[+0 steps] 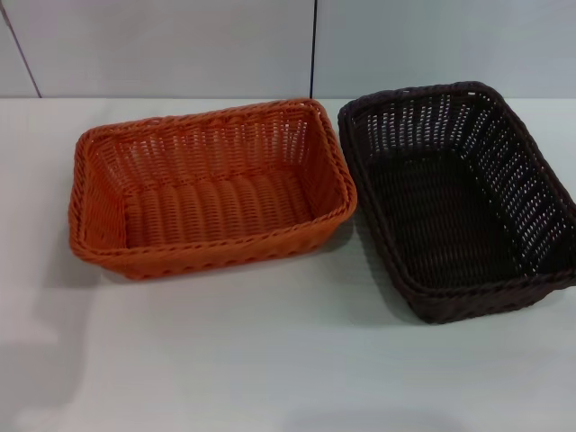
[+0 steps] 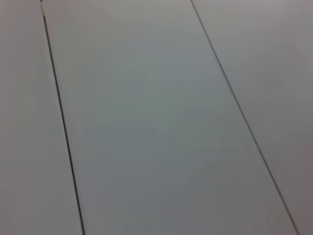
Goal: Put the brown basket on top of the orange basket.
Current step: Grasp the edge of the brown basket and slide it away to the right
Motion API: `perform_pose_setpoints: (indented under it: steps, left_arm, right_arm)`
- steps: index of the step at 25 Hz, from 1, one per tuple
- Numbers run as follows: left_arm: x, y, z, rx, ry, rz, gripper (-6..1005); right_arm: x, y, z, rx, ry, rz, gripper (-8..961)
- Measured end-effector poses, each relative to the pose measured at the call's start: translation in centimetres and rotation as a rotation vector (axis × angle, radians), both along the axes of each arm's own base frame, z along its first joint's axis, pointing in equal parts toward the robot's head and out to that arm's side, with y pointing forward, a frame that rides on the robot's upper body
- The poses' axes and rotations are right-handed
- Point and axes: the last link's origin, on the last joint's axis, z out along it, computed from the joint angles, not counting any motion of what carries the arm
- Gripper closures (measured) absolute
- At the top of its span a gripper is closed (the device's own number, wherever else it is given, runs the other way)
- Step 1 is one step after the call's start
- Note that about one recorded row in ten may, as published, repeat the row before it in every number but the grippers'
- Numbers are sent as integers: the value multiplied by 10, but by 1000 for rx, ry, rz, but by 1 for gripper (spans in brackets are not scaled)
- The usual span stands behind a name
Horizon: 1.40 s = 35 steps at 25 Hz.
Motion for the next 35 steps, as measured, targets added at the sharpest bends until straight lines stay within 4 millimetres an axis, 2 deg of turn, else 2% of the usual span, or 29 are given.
perform_pose_setpoints:
  steps: [1, 3, 4, 6, 7, 8, 9, 11, 12, 13, 14, 15, 17, 18, 19, 20, 22, 23, 24, 29, 31, 33, 35]
  left_arm:
    - [0, 0, 0, 0, 0, 0, 209]
    - [-34, -23, -3, 74, -96, -19, 209]
    - [-46, -32, -5, 91, -129, -21, 209]
    - [-78, -45, -11, 90, -212, 9, 209]
    - [-104, -55, -15, 90, -278, 42, 209]
    - [-118, -60, -18, 88, -309, 65, 209]
    - [-118, -60, -18, 88, -309, 65, 210]
    - [-147, -73, -23, 94, -372, 98, 210]
    - [-147, -73, -23, 94, -372, 98, 210]
    - [-171, -91, -28, 110, -370, 131, 210]
    - [-171, -91, -28, 110, -370, 131, 210]
    - [-177, -98, -31, 114, -351, 143, 210]
    - [-177, -98, -31, 114, -351, 143, 210]
    - [-181, -102, -33, 114, -341, 154, 210]
    - [-181, -102, -33, 114, -341, 154, 210]
    - [-189, -108, -34, 112, -342, 185, 210]
    - [-192, -110, -35, 115, -348, 199, 211]
    - [-194, -112, -36, 114, -349, 207, 211]
    - [-195, -113, -36, 114, -348, 212, 211]
    - [-199, -113, -37, 114, -353, 233, 211]
    - [-201, -113, -37, 110, -357, 245, 210]
    - [-203, -112, -37, 110, -361, 255, 210]
    - [-203, -110, -38, 106, -364, 262, 209]
  right_arm:
    - [-2, 1, 0, 1, -4, 11, 124]
    - [-16, 7, 2, 6, -37, 94, 123]
    - [-16, 7, 2, 6, -37, 94, 123]
    - [-30, 13, 2, 1, -66, 173, 123]
    - [-37, 17, 2, -5, -77, 218, 123]
    - [-45, 23, 0, -23, -80, 271, 123]
    - [-52, 28, -1, -47, -76, 318, 124]
    - [-68, 45, -3, -134, -48, 432, 124]
    - [-75, 53, -4, -176, -42, 476, 124]
    - [-93, 70, -6, -251, -66, 552, 124]
    - [-93, 70, -6, -251, -66, 552, 123]
    - [-104, 79, -6, -293, -83, 584, 123]
    - [-121, 95, -7, -390, -95, 611, 123]
    - [-144, 114, -10, -536, -111, 617, 123]
    - [-144, 114, -10, -536, -111, 617, 123]
    - [-155, 122, -10, -605, -122, 603, 123]
    - [-174, 132, -15, -762, -151, 561, 123]
    - [-194, 137, -17, -906, -185, 512, 123]
    - [-194, 137, -17, -906, -185, 512, 123]
    - [-213, 146, -3, -1187, -193, 287, 123]
    - [-214, 142, -2, -1322, -170, 203, 123]
    - [-215, 134, 9, -1463, -154, 115, 124]
    - [-219, 130, 12, -1498, -174, 121, 124]
